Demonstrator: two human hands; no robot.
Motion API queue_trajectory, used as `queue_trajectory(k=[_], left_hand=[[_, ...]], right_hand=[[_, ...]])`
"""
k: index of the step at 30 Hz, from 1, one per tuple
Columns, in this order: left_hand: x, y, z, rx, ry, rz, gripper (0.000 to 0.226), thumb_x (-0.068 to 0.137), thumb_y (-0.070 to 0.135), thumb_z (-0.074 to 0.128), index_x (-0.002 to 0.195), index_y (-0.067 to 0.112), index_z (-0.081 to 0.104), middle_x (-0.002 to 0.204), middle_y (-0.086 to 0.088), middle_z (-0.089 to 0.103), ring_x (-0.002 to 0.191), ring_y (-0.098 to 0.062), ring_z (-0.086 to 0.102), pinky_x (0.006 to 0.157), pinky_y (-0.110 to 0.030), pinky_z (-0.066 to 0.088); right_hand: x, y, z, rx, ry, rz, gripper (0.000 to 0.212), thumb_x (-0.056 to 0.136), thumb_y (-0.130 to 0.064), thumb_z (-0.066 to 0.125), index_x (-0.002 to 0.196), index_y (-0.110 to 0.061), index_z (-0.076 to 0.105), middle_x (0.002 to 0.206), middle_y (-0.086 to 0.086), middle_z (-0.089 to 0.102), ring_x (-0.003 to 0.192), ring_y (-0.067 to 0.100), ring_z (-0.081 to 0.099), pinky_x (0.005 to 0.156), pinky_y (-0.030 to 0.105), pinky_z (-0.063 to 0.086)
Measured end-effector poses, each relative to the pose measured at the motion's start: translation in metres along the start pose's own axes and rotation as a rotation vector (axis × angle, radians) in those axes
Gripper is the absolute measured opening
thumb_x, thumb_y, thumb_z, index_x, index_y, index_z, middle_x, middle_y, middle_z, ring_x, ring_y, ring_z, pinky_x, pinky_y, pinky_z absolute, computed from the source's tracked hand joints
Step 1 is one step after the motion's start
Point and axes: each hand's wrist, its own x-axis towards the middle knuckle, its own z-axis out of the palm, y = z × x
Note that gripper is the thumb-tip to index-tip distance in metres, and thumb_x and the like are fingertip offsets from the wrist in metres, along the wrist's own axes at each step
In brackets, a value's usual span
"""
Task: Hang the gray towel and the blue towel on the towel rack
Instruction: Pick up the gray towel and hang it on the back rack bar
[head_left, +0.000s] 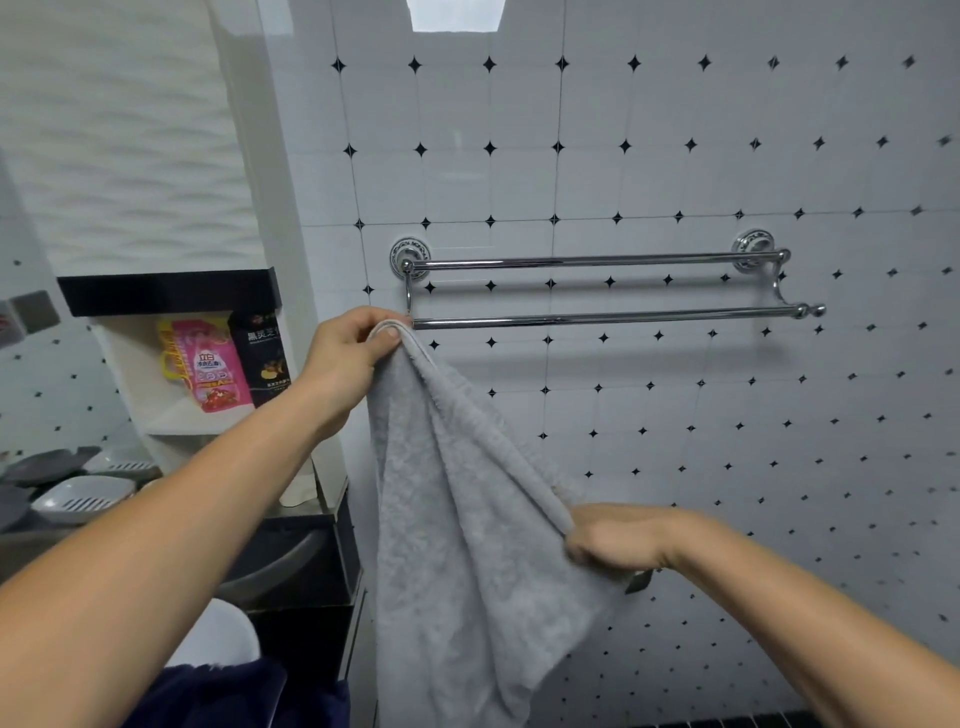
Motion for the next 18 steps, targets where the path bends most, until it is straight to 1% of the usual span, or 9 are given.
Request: queue_trajectory(k=[1,3,5,7,8,9,11,14,18], left_hand=[[0.000,-0.002,-0.001,0.015,-0.007,-0.001,0.027,0.093,0.004,0.058,0.084,0.025,0.072,0.091,0.006,0.070,0.078,0.003,0.063,0.066,-0.007,0.047],[-0.001,-0.008,-0.002,0.051,-0.033,-0.008,0.025,0.093,0.005,0.059,0.084,0.025,0.072,0.096,0.006,0.070,0.085,-0.001,0.062,0.068,-0.006,0.046],[-0.003,-0.014,-0.001,0.096,-0.062,-0.019,0.025,0.093,0.007,0.060,0.083,0.027,0.072,0.097,0.005,0.070,0.086,-0.002,0.062,0.067,-0.004,0.045],[-0.003,-0.020,-0.002,0.142,-0.064,-0.025,0.026,0.093,0.008,0.059,0.082,0.028,0.072,0.093,0.006,0.070,0.083,-0.002,0.060,0.066,-0.006,0.045],[-0.002,-0.023,-0.005,0.160,-0.048,-0.032,0.025,0.093,0.008,0.059,0.083,0.027,0.071,0.091,0.006,0.070,0.082,-0.002,0.060,0.067,-0.009,0.046],[0.000,-0.025,-0.009,0.175,-0.020,-0.044,0.025,0.093,0.008,0.058,0.083,0.027,0.071,0.090,0.005,0.069,0.081,-0.004,0.059,0.068,-0.013,0.046],[0.001,-0.031,-0.019,0.190,0.046,-0.077,0.025,0.093,0.008,0.058,0.083,0.026,0.070,0.087,0.004,0.069,0.078,-0.006,0.059,0.064,-0.014,0.045],[0.000,-0.041,-0.028,0.190,0.080,-0.101,0.025,0.092,0.006,0.059,0.081,0.025,0.071,0.082,0.004,0.069,0.073,-0.007,0.059,0.055,-0.005,0.044],[-0.002,-0.046,-0.024,0.165,0.044,-0.127,0.020,0.093,0.008,0.059,0.086,0.022,0.072,0.086,0.000,0.070,0.076,-0.009,0.060,0.062,-0.014,0.046]], right_hand=[[-0.001,0.001,0.001,-0.177,-0.039,0.038,0.018,0.078,-0.020,0.047,0.060,-0.022,0.049,0.064,-0.006,0.042,0.048,0.007,0.040,0.044,0.021,0.030],[-0.002,0.001,0.005,-0.460,-0.107,0.103,0.019,0.074,-0.015,0.046,0.058,-0.015,0.036,0.061,0.002,0.039,0.048,0.016,0.035,0.046,0.023,0.028],[-0.003,0.003,0.008,-0.632,-0.096,0.118,0.009,0.073,-0.009,0.046,0.064,-0.010,0.045,0.076,0.010,0.051,0.060,0.023,0.050,0.051,0.029,0.042],[-0.007,0.003,0.002,-0.719,0.007,0.121,0.006,0.076,-0.010,0.054,0.081,-0.008,0.057,0.104,0.014,0.052,0.086,0.030,0.060,0.067,0.033,0.050],[-0.010,0.006,-0.004,-0.707,0.088,0.123,0.013,0.076,-0.012,0.058,0.089,-0.009,0.059,0.106,0.012,0.047,0.091,0.031,0.059,0.069,0.033,0.048],[-0.015,0.010,-0.011,-0.665,0.168,0.125,0.015,0.077,-0.014,0.059,0.092,-0.011,0.058,0.102,0.009,0.044,0.089,0.030,0.057,0.069,0.033,0.046],[-0.027,0.023,-0.029,-0.571,0.328,0.107,0.009,0.078,-0.015,0.053,0.087,-0.014,0.053,0.091,0.004,0.039,0.081,0.027,0.053,0.066,0.033,0.046],[-0.038,0.045,-0.051,-0.463,0.498,0.088,0.010,0.078,-0.022,0.049,0.078,-0.013,0.055,0.089,0.003,0.046,0.080,0.028,0.056,0.070,0.036,0.050],[-0.039,0.058,-0.066,-0.381,0.696,0.080,0.018,0.090,-0.032,0.059,0.088,-0.018,0.071,0.088,0.002,0.054,0.088,0.025,0.057,0.075,0.034,0.046]])
